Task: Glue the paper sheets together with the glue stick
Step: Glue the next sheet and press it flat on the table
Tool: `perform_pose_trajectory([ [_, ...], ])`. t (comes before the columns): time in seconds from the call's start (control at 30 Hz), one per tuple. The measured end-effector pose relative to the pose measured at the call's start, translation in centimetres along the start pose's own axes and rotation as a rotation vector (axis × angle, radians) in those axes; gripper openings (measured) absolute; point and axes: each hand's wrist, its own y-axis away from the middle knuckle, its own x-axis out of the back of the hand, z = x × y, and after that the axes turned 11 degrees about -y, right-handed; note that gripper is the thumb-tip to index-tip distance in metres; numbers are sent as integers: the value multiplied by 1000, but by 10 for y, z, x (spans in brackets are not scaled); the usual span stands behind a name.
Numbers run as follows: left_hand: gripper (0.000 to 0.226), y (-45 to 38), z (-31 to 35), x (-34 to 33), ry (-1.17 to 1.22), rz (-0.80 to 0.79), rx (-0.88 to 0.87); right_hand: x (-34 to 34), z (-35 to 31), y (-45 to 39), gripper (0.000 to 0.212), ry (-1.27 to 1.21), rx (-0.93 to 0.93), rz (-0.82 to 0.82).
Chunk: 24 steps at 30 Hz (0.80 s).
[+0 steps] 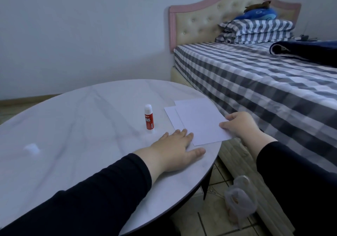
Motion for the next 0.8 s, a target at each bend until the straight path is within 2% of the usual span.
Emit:
perform_pose_trajectory([
  [0.1, 77, 20, 1, -4, 2, 12, -54, 17, -2, 12, 54, -45, -120, -85],
  [0.2, 75, 46, 1, -10, 2, 14, -89, 28, 5, 27, 62, -197, -252, -136],
  [0.37, 67, 96, 4, -17, 38, 27, -120, 29, 14, 65, 39, -165, -261, -184],
  [0.5, 65, 135, 3, -22, 51, 8, -123, 20, 19, 94, 47, -140, -314, -220],
  [0.6, 63, 151, 2, -22, 63, 1, -85, 15, 13, 117, 37, -189, -329, -205],
  [0.8, 53, 145, 4, -20, 51, 45, -78, 14, 1, 126, 40, -134, -279, -131],
])
